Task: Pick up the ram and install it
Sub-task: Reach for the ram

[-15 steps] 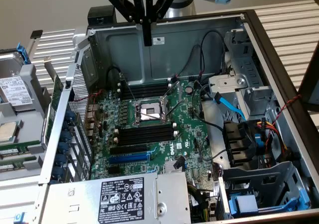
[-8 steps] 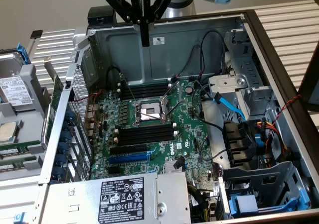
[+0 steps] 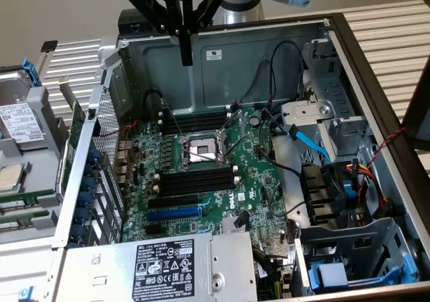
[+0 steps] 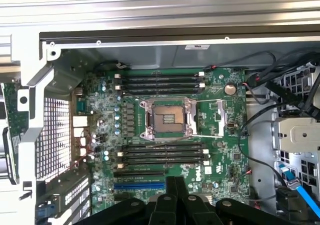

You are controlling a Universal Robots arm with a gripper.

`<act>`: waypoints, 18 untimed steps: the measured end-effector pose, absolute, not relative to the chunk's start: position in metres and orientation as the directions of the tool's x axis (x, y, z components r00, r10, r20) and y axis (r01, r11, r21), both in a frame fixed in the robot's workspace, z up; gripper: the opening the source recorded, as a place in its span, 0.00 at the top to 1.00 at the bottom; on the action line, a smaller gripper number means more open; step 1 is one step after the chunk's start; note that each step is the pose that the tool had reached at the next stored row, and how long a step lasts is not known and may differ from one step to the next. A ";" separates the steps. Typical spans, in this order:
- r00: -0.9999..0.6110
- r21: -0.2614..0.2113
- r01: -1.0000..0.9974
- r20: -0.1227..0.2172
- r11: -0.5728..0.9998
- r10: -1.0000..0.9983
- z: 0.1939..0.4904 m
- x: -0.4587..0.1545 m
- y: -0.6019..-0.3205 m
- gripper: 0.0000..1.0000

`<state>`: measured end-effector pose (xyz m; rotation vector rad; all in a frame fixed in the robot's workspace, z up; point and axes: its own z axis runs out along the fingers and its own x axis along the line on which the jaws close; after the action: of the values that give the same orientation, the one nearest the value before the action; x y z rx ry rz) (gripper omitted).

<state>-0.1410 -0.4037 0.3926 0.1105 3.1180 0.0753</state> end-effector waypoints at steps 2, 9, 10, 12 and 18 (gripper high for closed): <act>-0.997 0.049 0.070 -0.019 0.996 0.071 0.393 -0.145 -0.405 0.89; -0.997 0.049 0.070 -0.019 0.996 0.071 0.393 -0.171 -0.411 0.89; -0.997 0.049 0.070 -0.019 0.996 0.071 0.393 -0.175 -0.413 0.89; -0.997 0.049 0.070 -0.019 0.996 0.071 0.393 -0.183 -0.415 0.89; -0.997 0.049 0.070 -0.019 0.996 0.071 0.393 -0.205 -0.421 0.89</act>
<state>-0.2050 -0.4209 0.3926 0.1105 3.1177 0.0755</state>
